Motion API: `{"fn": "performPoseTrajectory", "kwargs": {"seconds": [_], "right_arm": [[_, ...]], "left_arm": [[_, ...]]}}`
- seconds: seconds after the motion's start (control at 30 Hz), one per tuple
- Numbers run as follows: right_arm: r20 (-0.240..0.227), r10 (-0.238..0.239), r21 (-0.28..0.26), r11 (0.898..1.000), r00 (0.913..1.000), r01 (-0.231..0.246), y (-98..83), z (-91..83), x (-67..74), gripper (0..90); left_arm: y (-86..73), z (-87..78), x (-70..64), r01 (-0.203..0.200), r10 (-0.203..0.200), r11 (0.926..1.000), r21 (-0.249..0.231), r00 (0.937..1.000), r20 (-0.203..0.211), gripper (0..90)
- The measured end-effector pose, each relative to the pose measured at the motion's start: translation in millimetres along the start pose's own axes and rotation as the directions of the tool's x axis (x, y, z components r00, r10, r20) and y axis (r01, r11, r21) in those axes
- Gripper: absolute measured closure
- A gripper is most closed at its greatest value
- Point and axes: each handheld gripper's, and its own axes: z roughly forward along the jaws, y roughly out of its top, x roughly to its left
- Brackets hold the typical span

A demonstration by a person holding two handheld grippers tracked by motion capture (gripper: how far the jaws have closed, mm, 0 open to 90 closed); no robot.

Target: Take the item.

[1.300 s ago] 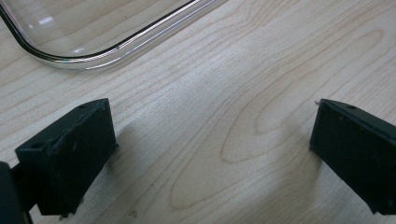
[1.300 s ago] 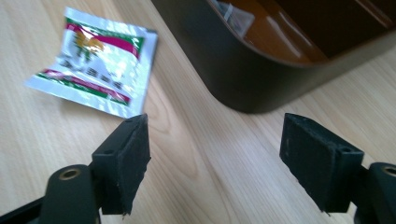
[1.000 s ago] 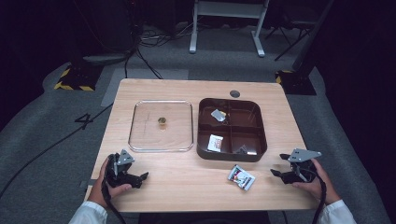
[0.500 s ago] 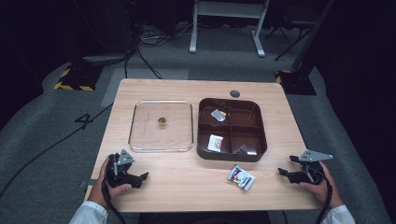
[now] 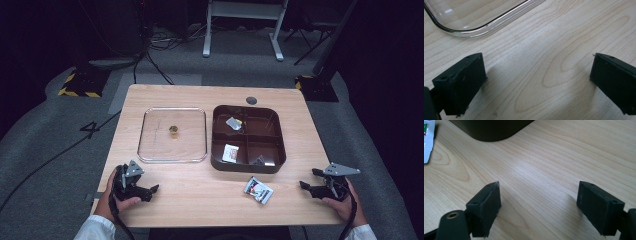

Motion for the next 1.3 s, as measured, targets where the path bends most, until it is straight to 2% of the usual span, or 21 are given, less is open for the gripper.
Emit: {"fn": "performPoseTrajectory", "kwargs": {"seconds": [0.2,0.37,0.47,1.3], "right_arm": [[0.016,-0.012,-0.006,1.000,0.9998,0.012,-0.3,-0.5,2.2,19.6],[0.005,0.005,0.000,1.000,1.0000,-0.005,0.1,0.3,0.3,19.6],[0.003,0.006,0.000,1.000,1.0000,-0.006,0.1,0.2,0.5,20.0],[-0.001,0.006,0.000,1.000,1.0000,-0.006,0.1,0.2,0.3,20.3]], "left_arm": [[0.2,0.2,0.2,0.003,-0.003,1.0000,0.002,1.0000,0.006,0.1],[0.5,0.5,0.8,-0.001,0.001,1.0000,0.003,0.9999,0.010,0.1],[0.6,1.2,0.3,0.011,-0.011,0.9999,-0.001,0.9998,0.015,0.1],[1.5,1.6,1.2,0.003,-0.003,1.0000,-0.001,1.0000,0.003,0.1]]}}
